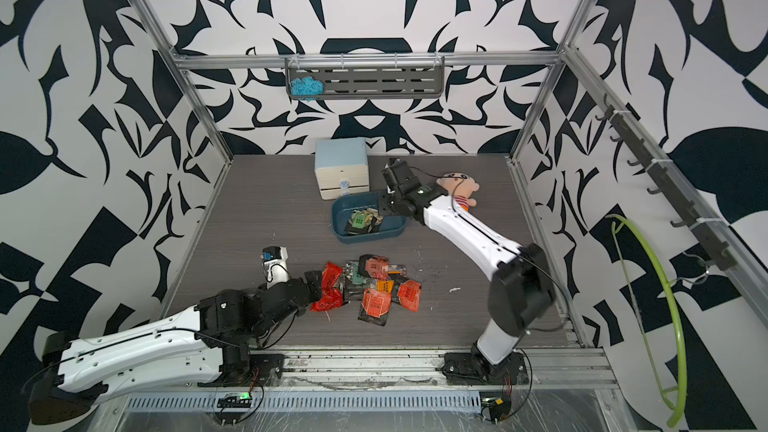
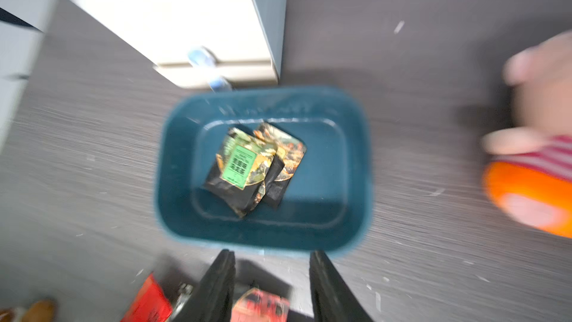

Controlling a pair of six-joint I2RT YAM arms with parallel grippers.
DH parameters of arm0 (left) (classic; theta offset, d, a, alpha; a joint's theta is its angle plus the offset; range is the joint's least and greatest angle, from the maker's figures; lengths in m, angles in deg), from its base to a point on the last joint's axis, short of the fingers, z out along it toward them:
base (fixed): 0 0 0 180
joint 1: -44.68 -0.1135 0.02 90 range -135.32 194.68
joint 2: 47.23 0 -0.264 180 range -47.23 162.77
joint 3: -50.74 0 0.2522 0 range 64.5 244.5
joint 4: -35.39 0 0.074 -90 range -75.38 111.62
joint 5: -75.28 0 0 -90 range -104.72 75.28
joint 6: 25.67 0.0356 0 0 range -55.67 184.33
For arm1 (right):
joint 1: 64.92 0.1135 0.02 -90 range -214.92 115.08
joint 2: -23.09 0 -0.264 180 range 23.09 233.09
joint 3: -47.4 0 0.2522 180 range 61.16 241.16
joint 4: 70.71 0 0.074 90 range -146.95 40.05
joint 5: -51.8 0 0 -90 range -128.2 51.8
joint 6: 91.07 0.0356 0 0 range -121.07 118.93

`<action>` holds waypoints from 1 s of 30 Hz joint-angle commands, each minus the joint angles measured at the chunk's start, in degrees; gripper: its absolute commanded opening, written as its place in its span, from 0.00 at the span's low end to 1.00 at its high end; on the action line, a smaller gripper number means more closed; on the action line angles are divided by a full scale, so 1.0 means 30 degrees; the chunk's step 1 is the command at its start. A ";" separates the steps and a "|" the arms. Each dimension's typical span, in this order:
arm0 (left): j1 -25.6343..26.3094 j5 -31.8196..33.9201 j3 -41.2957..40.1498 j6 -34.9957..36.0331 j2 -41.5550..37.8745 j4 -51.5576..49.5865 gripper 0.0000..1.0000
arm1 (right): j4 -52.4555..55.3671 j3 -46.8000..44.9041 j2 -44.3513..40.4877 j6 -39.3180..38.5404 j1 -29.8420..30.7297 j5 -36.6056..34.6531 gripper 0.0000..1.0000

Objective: Put the tea bags into the storage box
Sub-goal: Pick up the tea bag from the center of the board.

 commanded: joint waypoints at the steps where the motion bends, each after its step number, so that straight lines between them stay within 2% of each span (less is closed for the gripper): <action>1: -0.0099 -0.0043 0.0855 0.1064 0.0438 -0.0813 1.00 | 0.0712 -0.1750 -0.3935 -0.0819 0.0087 -0.0924 0.45; 5: -0.0157 -0.1079 0.1262 0.2098 0.1085 0.0580 1.00 | 0.0410 -0.5394 -0.8956 -0.0544 0.0065 -0.1175 0.52; 8: -0.0216 -0.1981 0.1419 0.2303 0.1629 0.1552 0.99 | -0.0012 -0.8313 -1.1937 -0.0154 0.0065 -0.1483 0.53; 14: -0.0253 -0.3385 0.1756 0.2751 0.3242 0.2983 0.96 | -0.0813 -1.3175 -1.5202 0.0742 0.0067 -0.0725 0.53; 19: -0.0275 -0.3630 0.2791 0.2397 0.5125 0.2918 0.91 | -0.3168 -1.6122 -1.4584 0.1517 0.0078 0.1111 0.48; 25: -0.0528 -0.4229 0.4141 0.2228 0.7174 0.2985 0.88 | -0.4709 -1.7217 -1.2088 0.1424 0.0062 0.2011 0.43; 28: -0.0768 -0.5128 0.4764 0.2212 0.8231 0.3473 0.86 | -0.5476 -1.7846 -1.1728 0.1328 0.0066 0.2166 0.35; 30: -0.0903 -0.5907 0.5126 0.2520 0.9261 0.4009 0.78 | -0.5708 -1.8120 -1.1592 0.1335 0.0060 0.2378 0.26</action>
